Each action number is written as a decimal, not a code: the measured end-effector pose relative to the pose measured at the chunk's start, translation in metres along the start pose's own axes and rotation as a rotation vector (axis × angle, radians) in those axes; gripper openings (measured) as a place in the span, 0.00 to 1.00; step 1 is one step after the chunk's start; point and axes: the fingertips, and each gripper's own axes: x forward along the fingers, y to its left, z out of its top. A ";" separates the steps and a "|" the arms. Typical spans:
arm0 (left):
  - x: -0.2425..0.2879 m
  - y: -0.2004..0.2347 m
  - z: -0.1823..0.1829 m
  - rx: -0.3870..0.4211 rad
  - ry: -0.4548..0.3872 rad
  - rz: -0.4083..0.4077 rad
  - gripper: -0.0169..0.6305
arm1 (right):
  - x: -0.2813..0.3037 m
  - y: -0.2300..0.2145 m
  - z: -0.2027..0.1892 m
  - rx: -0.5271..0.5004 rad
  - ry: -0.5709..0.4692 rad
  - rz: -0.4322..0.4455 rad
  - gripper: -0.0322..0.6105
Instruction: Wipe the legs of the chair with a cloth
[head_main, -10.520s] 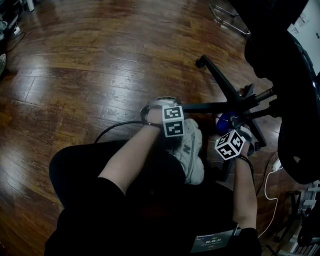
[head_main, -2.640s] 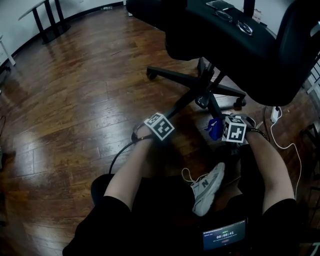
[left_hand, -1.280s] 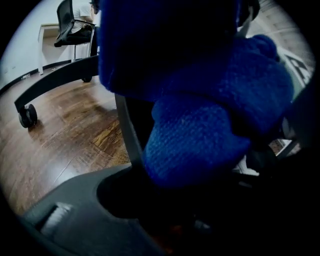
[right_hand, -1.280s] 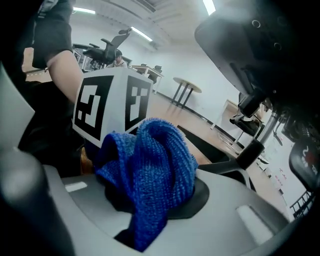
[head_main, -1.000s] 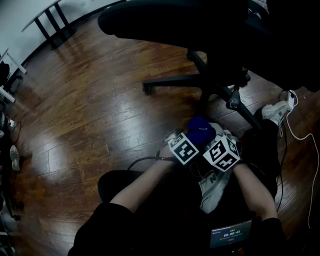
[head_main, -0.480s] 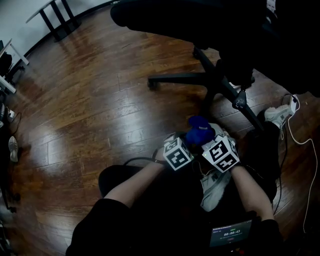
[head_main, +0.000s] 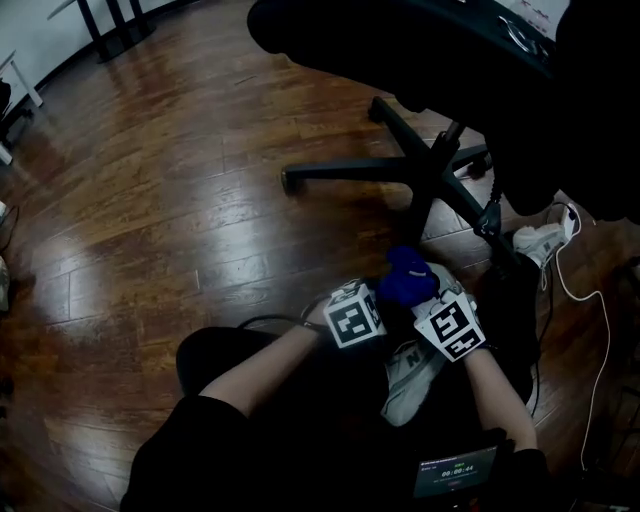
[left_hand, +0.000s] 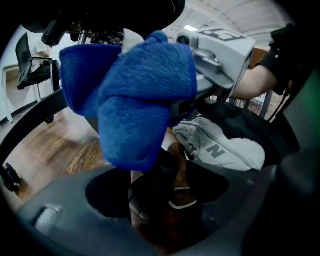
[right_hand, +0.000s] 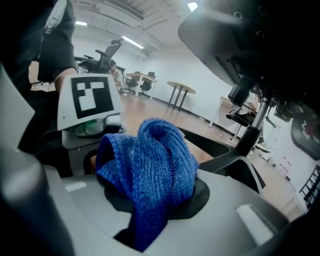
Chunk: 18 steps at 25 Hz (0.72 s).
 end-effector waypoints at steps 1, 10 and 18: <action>-0.007 0.001 0.000 0.006 -0.004 -0.003 0.58 | -0.004 0.006 -0.001 -0.004 -0.010 0.005 0.20; 0.004 0.013 -0.040 0.017 0.064 -0.037 0.58 | 0.013 -0.030 0.004 -0.012 0.023 -0.205 0.19; 0.015 0.010 -0.052 0.059 0.110 -0.008 0.58 | 0.048 -0.136 0.022 -0.046 0.080 -0.338 0.20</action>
